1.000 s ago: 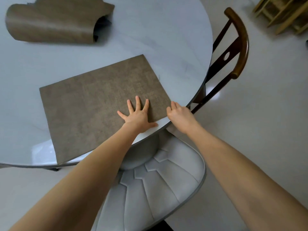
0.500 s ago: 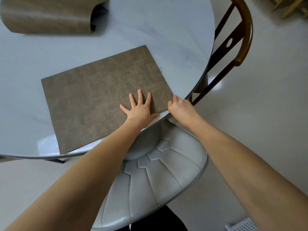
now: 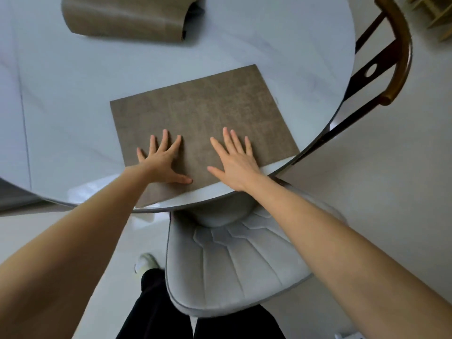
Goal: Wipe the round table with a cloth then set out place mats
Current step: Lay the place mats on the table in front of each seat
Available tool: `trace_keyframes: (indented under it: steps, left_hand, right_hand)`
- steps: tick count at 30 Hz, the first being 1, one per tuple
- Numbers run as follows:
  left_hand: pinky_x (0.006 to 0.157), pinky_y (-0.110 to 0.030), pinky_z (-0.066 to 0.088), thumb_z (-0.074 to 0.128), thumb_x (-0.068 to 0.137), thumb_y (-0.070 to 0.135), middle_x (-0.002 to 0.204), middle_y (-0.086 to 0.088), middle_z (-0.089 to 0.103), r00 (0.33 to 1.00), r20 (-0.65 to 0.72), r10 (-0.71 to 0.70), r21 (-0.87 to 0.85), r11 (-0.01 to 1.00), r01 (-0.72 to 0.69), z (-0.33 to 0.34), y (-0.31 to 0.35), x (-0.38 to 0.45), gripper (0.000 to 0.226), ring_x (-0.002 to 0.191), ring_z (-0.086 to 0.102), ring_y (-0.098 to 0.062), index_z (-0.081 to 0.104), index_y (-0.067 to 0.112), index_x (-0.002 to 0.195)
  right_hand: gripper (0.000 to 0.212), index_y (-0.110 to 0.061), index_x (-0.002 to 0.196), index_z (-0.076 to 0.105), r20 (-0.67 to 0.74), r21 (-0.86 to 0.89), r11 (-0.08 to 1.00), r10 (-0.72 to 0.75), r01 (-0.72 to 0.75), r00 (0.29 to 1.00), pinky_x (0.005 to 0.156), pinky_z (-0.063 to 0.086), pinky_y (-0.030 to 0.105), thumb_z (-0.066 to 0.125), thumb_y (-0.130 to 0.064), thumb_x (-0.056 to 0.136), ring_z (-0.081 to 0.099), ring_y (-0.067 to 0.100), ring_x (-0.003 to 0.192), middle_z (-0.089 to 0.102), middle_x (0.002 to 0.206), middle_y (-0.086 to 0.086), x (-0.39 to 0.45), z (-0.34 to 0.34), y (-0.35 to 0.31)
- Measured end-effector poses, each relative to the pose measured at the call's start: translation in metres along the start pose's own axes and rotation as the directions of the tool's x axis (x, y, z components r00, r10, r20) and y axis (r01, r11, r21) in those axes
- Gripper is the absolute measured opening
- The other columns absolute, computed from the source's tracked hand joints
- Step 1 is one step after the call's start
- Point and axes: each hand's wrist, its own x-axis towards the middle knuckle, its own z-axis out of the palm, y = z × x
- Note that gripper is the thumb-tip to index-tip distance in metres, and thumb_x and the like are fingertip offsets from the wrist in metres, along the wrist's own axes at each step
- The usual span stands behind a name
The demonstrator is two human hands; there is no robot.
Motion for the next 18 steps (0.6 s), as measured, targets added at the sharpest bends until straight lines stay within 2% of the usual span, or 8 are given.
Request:
trace_keyframes:
  steps: [2,4,8,12,15,18]
  left_hand:
    - [0.114,-0.060,-0.004,0.075,0.063,0.066,0.156,-0.003,-0.029,0.997,0.036,0.062,0.104,0.992,-0.066,-0.001,-0.038,-0.011,0.129,0.144,-0.024,-0.031,-0.016,0.037,0.150]
    - [0.114,-0.061,-0.007,0.076,0.060,0.068,0.156,-0.003,-0.029,0.997,0.044,0.071,0.152,0.985,-0.076,-0.003,-0.075,-0.024,0.133,0.143,-0.025,-0.032,-0.018,0.037,0.149]
    - [0.113,-0.061,-0.009,0.073,0.053,0.076,0.155,-0.002,-0.032,0.990,0.037,0.136,0.105,0.985,-0.139,0.005,-0.106,-0.038,0.141,0.142,-0.028,-0.033,-0.022,0.033,0.149]
    - [0.112,-0.060,-0.012,0.067,0.052,0.083,0.155,-0.006,-0.031,0.973,-0.024,0.229,0.120,0.967,-0.225,0.015,-0.117,-0.042,0.143,0.141,-0.029,-0.035,-0.022,0.027,0.150]
    - [0.111,-0.061,-0.011,0.067,0.051,0.082,0.155,-0.008,-0.031,0.959,0.000,0.285,0.192,0.941,-0.279,0.011,-0.132,-0.040,0.145,0.141,-0.027,-0.037,-0.022,0.025,0.149]
    - [0.114,-0.059,-0.005,0.070,0.060,0.074,0.158,-0.006,-0.023,0.939,0.053,0.339,0.151,0.927,-0.343,-0.002,-0.151,-0.040,0.133,0.145,-0.018,-0.035,-0.011,0.025,0.153]
  right_hand:
    - [0.080,-0.022,0.155,-0.002,0.062,-0.009,0.999,-0.051,0.052,0.997,0.119,-0.006,0.051,0.037,-0.060,0.095,-0.016,0.024,0.148,-0.016,0.161,0.011,0.007,0.008,-0.038]
    - [0.087,-0.021,0.155,-0.003,0.111,0.021,0.999,-0.045,0.042,0.993,0.119,-0.006,0.049,0.042,-0.062,0.092,-0.016,0.023,0.148,-0.016,0.161,0.010,0.016,0.013,-0.079]
    - [0.102,-0.021,0.154,-0.009,0.173,0.072,0.996,0.045,-0.058,0.984,0.119,-0.008,0.048,0.051,-0.067,0.085,-0.020,0.023,0.147,-0.021,0.159,0.010,0.024,0.026,-0.136]
    - [0.113,-0.024,0.152,-0.019,0.185,0.071,0.984,0.149,-0.165,0.971,0.119,-0.011,0.046,0.053,-0.073,0.080,-0.027,0.022,0.144,-0.031,0.156,0.008,0.022,0.035,-0.155]
    - [0.109,-0.024,0.152,-0.018,0.222,0.094,0.967,0.213,-0.238,0.952,0.120,-0.008,0.044,0.056,-0.067,0.083,-0.024,0.022,0.145,-0.029,0.156,0.008,0.028,0.028,-0.168]
    - [0.089,-0.024,0.153,-0.012,0.087,0.236,0.905,0.343,-0.354,0.935,0.119,-0.009,0.042,0.042,-0.061,0.093,-0.020,0.021,0.147,-0.024,0.158,0.007,0.030,0.038,-0.202]
